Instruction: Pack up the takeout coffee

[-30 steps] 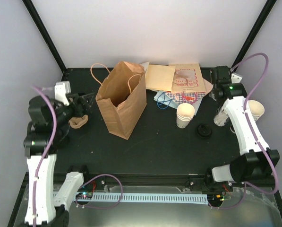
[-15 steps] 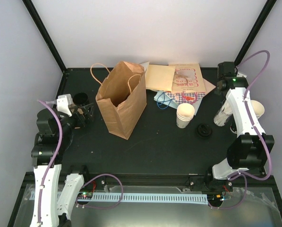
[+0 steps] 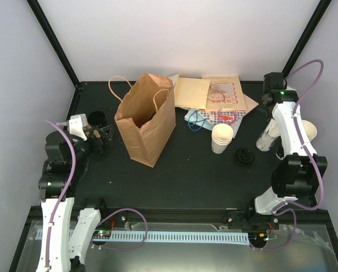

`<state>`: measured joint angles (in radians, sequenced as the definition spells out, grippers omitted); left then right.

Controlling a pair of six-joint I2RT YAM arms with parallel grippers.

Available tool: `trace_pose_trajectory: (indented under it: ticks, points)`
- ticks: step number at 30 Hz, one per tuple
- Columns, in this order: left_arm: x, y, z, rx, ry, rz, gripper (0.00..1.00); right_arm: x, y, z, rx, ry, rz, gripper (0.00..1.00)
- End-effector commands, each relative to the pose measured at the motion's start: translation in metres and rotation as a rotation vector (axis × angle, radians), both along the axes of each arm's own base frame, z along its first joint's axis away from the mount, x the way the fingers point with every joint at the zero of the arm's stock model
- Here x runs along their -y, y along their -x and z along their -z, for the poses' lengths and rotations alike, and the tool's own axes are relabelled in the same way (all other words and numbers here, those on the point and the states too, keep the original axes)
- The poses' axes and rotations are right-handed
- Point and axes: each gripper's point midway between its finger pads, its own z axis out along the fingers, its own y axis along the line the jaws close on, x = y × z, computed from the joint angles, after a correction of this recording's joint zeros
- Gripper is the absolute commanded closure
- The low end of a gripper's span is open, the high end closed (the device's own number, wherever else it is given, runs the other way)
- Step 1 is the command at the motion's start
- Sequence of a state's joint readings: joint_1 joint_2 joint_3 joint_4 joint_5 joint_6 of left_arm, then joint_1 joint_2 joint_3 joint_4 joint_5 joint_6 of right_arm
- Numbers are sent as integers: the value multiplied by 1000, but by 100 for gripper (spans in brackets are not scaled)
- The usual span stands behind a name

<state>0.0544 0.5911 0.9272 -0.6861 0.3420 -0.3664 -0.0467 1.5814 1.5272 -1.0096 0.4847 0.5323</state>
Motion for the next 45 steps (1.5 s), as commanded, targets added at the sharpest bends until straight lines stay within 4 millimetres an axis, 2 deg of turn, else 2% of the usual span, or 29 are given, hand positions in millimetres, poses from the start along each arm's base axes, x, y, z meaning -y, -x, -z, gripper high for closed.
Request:
trace_pose_trajectory:
  ticks: [1,5,6,11,15,25,31,38,45]
  points:
    - [-1,-3,-6,25,-16,-2,1,2,-7,-5,15,3,0,75]
    - [0,-3,-6,24,-18,3,1,2,-6,-6,14,8,-5,82]
    - [0,-3,-5,22,-17,5,1,2,-5,-7,16,9,-4,86]
    - [2,-3,-5,23,-11,13,1,3,3,-14,28,17,1,90]
    - [2,-3,-5,24,-11,15,1,3,9,-21,51,20,2,98]
    - [4,-1,-5,24,-5,24,1,3,26,-44,87,22,19,99]
    - [5,-2,-6,22,2,30,1,1,36,-64,136,14,16,99]
    - [6,-1,-6,21,12,33,1,-1,45,-98,210,11,7,98]
    - [5,-1,-5,14,16,24,1,-8,55,-143,327,-9,-24,98]
